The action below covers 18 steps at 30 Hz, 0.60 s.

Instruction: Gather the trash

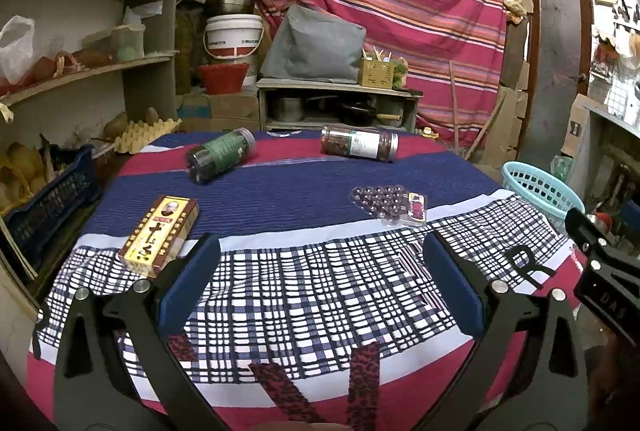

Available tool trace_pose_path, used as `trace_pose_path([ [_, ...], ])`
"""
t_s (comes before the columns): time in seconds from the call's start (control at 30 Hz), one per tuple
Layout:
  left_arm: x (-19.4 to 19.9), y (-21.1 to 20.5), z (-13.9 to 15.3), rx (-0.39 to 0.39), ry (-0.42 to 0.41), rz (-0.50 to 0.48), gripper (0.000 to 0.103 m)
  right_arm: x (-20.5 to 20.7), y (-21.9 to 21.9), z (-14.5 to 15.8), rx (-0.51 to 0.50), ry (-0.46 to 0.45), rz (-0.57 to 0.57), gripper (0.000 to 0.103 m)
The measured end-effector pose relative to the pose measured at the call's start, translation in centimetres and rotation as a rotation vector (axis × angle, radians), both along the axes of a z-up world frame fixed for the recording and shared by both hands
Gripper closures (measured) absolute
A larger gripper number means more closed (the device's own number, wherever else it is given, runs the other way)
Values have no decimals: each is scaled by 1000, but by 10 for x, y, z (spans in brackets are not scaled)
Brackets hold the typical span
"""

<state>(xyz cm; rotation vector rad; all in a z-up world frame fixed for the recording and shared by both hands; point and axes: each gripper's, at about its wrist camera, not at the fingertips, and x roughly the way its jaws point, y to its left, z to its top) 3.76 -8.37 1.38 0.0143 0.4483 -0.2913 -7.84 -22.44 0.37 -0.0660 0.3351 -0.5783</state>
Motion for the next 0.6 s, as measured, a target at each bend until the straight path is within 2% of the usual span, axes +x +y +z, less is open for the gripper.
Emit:
trace_pose_path([
  [0.6, 1, -4, -5, -6, 16, -5, 5, -2, -8, 2, 6, 1, -3, 10],
])
